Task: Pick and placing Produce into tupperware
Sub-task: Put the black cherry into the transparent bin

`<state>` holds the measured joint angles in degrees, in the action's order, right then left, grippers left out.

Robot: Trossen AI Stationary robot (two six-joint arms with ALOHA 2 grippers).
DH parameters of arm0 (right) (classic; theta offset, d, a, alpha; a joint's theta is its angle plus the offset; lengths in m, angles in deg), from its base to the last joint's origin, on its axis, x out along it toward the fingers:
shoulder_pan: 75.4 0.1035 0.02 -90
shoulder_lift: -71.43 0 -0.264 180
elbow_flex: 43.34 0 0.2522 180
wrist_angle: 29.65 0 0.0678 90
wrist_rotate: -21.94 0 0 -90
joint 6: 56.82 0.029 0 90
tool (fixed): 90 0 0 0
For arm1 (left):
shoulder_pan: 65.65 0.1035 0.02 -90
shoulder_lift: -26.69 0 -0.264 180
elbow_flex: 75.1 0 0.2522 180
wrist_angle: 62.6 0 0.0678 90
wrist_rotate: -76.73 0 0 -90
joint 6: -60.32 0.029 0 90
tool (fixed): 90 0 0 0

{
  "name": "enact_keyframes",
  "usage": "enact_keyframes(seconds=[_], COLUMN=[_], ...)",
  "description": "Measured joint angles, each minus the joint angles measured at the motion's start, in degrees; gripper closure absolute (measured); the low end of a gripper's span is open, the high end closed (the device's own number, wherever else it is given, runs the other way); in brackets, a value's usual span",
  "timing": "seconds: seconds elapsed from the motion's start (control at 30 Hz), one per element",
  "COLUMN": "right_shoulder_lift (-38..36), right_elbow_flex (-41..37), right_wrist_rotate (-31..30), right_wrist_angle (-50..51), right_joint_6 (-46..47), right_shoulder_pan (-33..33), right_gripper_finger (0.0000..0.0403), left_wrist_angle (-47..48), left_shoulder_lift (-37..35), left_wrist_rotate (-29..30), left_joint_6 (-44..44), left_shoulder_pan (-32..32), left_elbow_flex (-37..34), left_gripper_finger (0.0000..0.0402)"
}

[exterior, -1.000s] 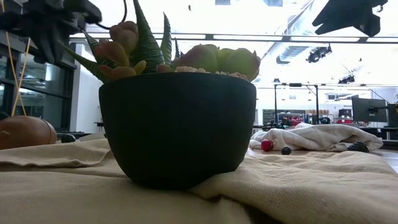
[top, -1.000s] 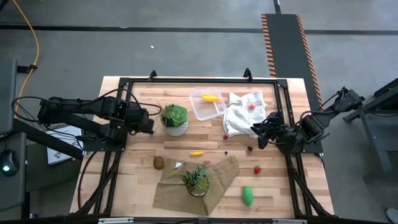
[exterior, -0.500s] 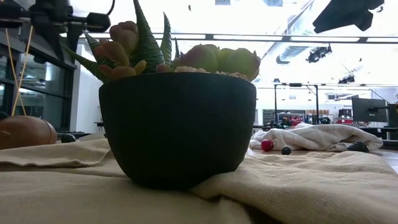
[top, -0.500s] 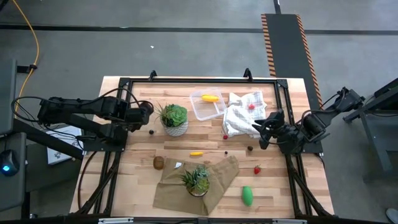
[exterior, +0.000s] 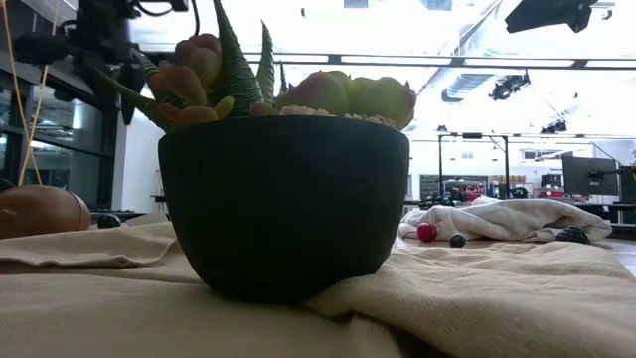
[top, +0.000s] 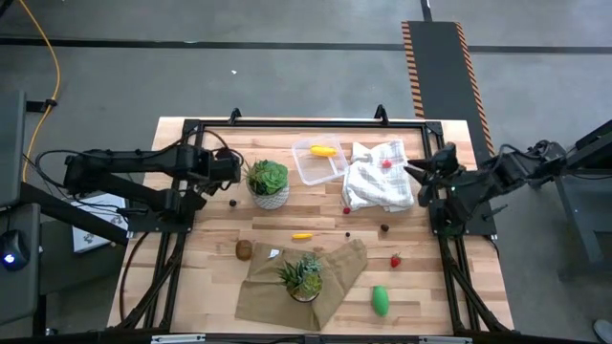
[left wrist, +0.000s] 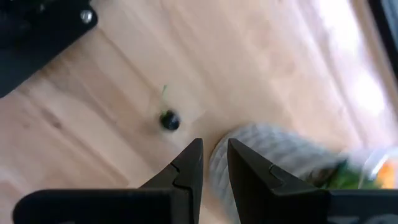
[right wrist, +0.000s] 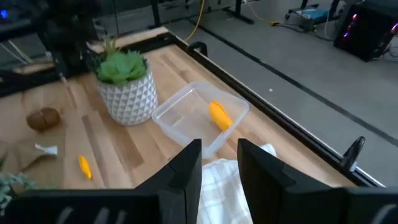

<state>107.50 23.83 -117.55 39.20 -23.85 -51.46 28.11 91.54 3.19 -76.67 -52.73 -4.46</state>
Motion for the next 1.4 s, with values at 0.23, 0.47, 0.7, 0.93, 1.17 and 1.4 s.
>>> enact_keyframes(seconds=[0.23, 0.47, 0.7, 0.93, 1.17, 1.4], right_shoulder_lift=[-3.28, -4.82, -7.66, -9.35, -9.95, -9.93], right_elbow_flex=[0.0, -0.02, 1.07, 2.45, 2.45, 2.45], right_wrist_rotate=[1.77, 2.23, 2.81, 2.34, 1.81, 1.28], right_wrist_angle=[0.18, 0.28, 0.77, 1.88, 2.53, 2.9], right_joint_6=[-1.11, -5.41, -6.01, -6.08, -5.59, -4.7], right_shoulder_pan=[-1.5, -1.87, -1.87, -1.89, -1.92, -1.92], right_gripper_finger=[0.0308, 0.0308, 0.0308, 0.0308, 0.0308, 0.0308], left_wrist_angle=[-0.07, -0.6, -2.78, -6.91, -6.68, -5.83], left_shoulder_lift=[0.99, 1.55, 5.58, 9.61, 8.57, 8.71], left_wrist_rotate=[1.75, -1.89, -4.88, -5.24, -5.41, -6.18], left_joint_6=[-0.26, -1.94, -2.29, -2.12, -1.42, -1.42], left_shoulder_pan=[5.02, 7.1, 8.03, 9.44, 12.78, 13.73], left_elbow_flex=[0.0, -0.02, -0.07, -0.06, -0.07, -0.35], left_gripper_finger=[0.0339, 0.0339, 0.0339, 0.0336, 0.0269, 0.0183])
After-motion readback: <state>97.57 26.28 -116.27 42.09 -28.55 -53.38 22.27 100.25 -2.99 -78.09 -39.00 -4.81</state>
